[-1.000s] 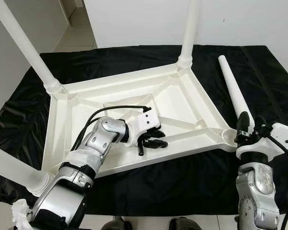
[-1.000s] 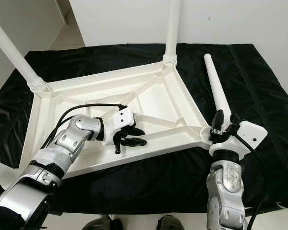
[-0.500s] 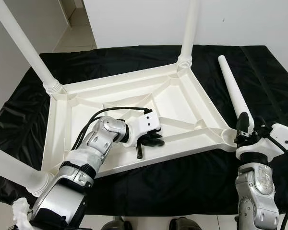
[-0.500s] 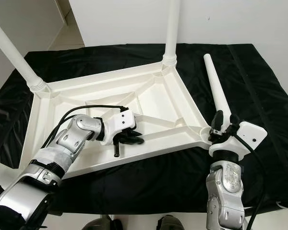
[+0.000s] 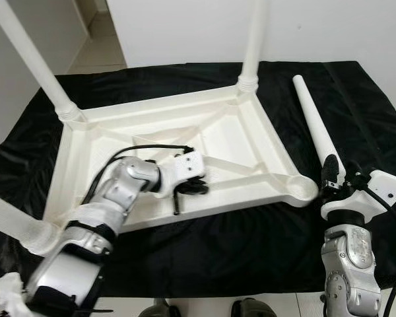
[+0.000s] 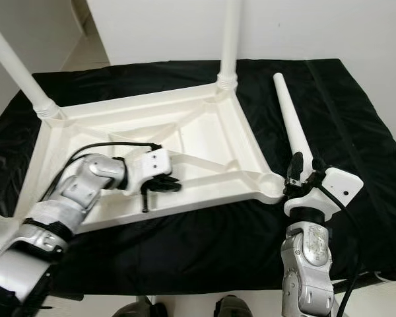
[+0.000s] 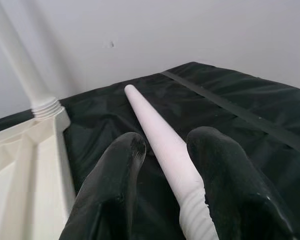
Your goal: Building children table
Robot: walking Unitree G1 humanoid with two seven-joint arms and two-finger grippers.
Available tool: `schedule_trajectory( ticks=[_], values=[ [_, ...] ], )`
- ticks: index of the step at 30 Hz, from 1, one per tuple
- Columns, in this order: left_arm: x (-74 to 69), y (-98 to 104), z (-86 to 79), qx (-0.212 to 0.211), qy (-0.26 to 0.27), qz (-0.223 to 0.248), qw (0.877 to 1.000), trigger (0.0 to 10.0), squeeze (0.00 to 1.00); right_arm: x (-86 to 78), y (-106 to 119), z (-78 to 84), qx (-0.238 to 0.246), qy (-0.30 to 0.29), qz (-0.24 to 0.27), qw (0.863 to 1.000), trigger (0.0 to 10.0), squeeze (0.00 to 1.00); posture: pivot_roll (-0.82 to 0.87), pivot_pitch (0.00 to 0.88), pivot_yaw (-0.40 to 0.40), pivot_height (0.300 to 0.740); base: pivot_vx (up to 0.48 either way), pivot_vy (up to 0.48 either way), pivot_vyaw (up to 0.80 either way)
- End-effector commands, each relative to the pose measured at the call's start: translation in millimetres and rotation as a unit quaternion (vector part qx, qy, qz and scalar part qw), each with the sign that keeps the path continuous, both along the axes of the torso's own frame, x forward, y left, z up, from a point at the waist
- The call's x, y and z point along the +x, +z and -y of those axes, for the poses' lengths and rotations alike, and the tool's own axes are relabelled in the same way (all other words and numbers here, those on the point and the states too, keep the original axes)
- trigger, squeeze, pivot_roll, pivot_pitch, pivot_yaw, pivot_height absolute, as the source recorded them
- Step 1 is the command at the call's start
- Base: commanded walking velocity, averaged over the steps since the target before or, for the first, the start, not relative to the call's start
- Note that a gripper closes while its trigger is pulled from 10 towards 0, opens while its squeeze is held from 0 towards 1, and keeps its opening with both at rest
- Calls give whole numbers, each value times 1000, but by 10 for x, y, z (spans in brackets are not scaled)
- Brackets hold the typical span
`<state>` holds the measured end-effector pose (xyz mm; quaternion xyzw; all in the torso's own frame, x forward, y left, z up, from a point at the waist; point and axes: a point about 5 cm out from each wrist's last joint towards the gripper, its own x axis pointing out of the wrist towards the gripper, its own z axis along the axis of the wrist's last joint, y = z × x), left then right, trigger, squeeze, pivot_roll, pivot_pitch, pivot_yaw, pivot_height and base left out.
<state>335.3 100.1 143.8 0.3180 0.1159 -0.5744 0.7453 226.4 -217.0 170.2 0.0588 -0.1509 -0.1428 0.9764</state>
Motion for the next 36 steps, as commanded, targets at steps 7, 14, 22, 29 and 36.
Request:
schedule_trajectory(
  ticks=[7,14,22,29,36],
  values=[
    [-42,-7,-434,27,58,13,998,0,0,13,-45,-33,-3,13,-8,1000,10000,0,-42,69,93,740,0,0,0],
    [-224,45,-314,-24,-19,-14,999,10000,0,106,-35,-87,-11,35,-9,999,10000,0,-34,65,74,740,0,0,0],
    [-203,147,-336,-38,-40,-13,998,10000,1000,134,-31,-65,-19,48,-12,999,10000,0,-38,61,69,740,0,0,0],
    [-67,351,-337,-66,-29,17,997,10000,0,157,-32,13,-23,39,-11,999,10000,1000,-44,57,68,740,0,0,0],
    [45,570,-132,-147,-8,38,988,10000,0,213,-96,251,-53,-25,-56,997,10000,1000,-52,54,64,740,0,0,0]
  ],
)
